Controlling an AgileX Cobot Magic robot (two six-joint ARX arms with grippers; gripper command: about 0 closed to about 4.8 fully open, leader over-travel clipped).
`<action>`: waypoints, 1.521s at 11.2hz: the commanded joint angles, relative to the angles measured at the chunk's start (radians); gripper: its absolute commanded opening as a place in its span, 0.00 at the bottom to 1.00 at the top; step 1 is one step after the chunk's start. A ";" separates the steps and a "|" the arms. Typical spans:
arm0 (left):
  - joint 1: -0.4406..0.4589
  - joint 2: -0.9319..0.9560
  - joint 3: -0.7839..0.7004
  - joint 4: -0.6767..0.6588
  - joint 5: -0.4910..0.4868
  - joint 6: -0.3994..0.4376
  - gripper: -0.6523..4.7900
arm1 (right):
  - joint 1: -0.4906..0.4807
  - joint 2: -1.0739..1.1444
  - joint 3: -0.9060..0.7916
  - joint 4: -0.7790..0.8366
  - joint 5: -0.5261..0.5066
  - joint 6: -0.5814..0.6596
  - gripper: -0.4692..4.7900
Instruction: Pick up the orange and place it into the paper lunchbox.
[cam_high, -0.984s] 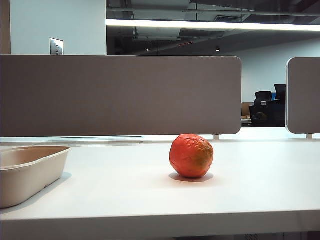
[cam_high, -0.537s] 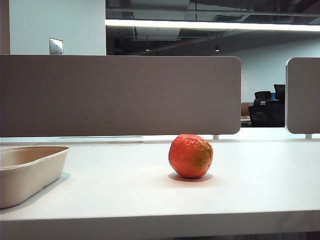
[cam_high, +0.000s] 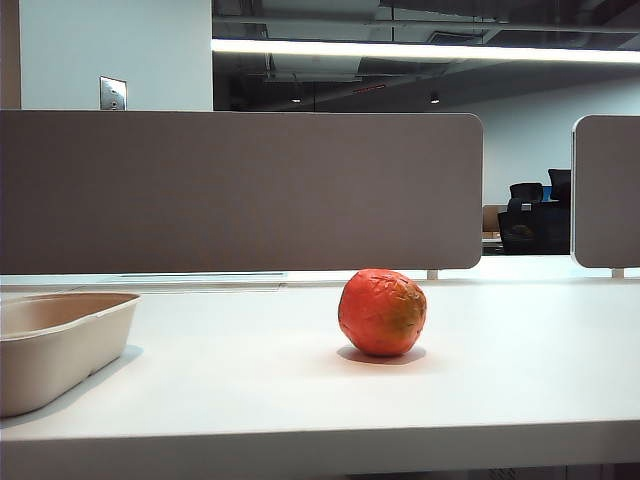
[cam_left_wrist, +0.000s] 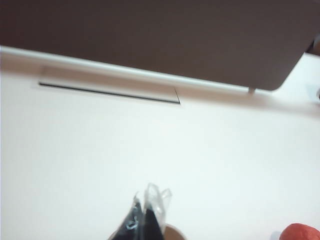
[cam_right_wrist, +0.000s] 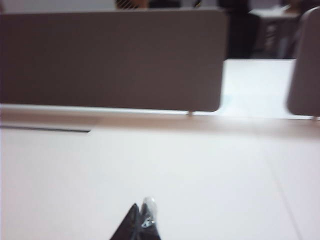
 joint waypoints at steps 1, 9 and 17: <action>0.002 0.218 0.147 -0.041 0.020 -0.003 0.11 | 0.057 0.146 0.123 -0.014 -0.098 -0.006 0.09; 0.002 0.530 0.207 -0.179 0.154 -0.072 0.26 | 0.307 0.237 0.161 -0.049 -0.087 -0.006 0.09; 0.002 0.827 0.203 -0.360 0.074 0.032 0.68 | 0.375 0.248 0.161 -0.138 -0.086 -0.006 0.09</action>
